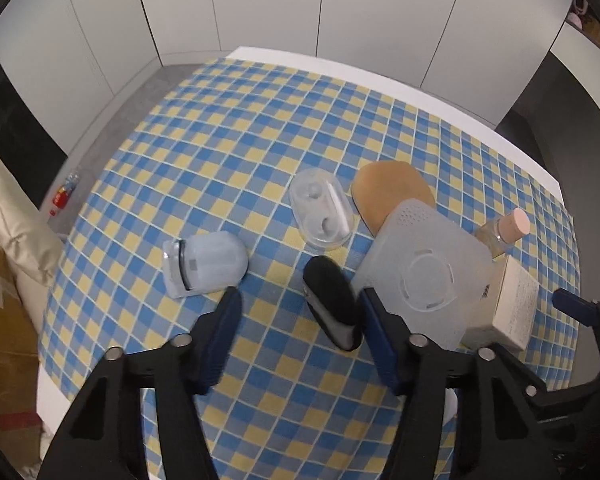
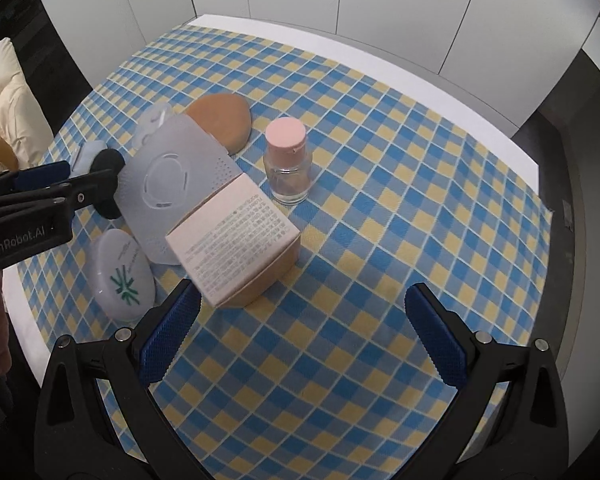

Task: Organize objects
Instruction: 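Close the right tool on the printed box, then lift the printed box with the right tool and carry it over the cardboard box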

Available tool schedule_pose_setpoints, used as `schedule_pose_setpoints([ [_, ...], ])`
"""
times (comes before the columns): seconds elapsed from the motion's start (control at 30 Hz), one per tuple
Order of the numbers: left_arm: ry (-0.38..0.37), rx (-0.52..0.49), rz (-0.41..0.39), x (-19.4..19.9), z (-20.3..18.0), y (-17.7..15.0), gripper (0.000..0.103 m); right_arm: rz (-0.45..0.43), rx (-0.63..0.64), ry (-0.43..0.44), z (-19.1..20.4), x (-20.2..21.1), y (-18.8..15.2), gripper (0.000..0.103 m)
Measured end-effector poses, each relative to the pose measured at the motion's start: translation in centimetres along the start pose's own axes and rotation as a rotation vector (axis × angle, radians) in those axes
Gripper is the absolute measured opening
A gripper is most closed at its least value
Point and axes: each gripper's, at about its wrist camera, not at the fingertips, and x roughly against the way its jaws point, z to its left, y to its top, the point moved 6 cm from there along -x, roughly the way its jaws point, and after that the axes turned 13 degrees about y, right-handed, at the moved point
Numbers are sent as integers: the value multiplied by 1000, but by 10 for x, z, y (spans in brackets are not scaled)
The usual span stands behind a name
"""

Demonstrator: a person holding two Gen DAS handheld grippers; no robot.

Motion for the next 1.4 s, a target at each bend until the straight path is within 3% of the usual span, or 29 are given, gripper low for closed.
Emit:
schedule_pose_setpoints([
  [0.07,-19,11,-1,0,0,2,38,8,10,0,-2,-8,3,103],
  [0.1,-26,17,1,0,1,2,17,8,13,1,-2,-10,4,103],
  [0.13,-20,17,11,-1,1,2,15,8,14,5,-3,-12,6,102],
  [0.4,-4,-66,14,3,-10,-2,13,5,78,57,16,-21,21,83],
  [0.53,-1,-76,24,3,-10,-4,13,10,95,72,24,-23,25,62],
  [0.93,2,-77,18,15,1,-16,12,-23,36,89,22,6,16,56],
  [1.4,-11,-63,-63,74,11,-15,12,-92,31,56,42,62,16,56],
])
